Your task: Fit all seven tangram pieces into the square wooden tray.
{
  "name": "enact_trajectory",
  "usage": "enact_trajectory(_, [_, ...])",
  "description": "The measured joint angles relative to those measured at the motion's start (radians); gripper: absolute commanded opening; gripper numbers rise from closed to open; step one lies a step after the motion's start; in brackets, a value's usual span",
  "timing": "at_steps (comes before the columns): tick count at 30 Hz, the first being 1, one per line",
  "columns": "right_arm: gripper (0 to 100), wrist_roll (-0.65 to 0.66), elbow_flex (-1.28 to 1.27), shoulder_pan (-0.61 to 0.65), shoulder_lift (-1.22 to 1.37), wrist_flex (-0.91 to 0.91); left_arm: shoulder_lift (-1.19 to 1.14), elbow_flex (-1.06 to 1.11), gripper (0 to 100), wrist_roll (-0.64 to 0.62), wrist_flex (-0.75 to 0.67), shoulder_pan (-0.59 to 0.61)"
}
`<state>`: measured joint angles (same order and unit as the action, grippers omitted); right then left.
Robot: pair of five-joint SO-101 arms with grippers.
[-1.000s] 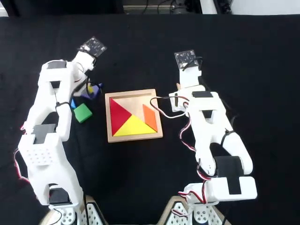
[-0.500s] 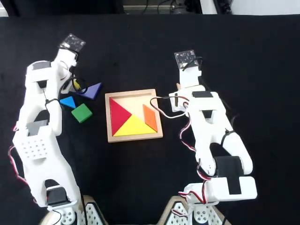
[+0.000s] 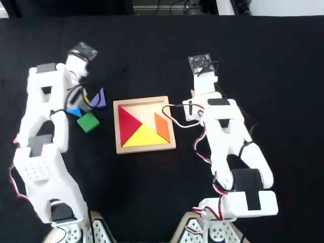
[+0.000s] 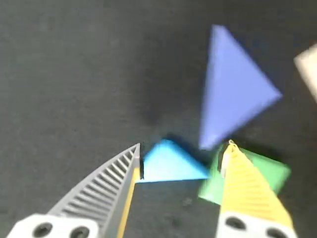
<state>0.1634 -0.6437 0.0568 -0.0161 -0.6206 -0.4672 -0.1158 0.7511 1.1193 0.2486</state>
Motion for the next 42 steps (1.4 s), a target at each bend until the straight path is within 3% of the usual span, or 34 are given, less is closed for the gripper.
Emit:
enact_trajectory(7, [1.1,0.000,0.000,0.000,0.000,0.000,0.150,0.278,27,0.000,-0.132,-0.112])
enact_trajectory(15, [1.1,0.000,0.000,0.000,0.000,0.000,0.347,0.384,27,-0.031,-0.316,-0.064])
enact_trajectory(25, [1.1,0.000,0.000,0.000,0.000,0.000,0.293,0.396,27,-0.035,-0.333,-0.147])
enact_trajectory(32, [1.1,0.000,0.000,0.000,0.000,0.000,0.215,0.396,27,0.038,-0.359,-0.147])
enact_trajectory(42, [1.1,0.000,0.000,0.000,0.000,0.000,0.115,0.336,27,0.049,-0.399,-0.101])
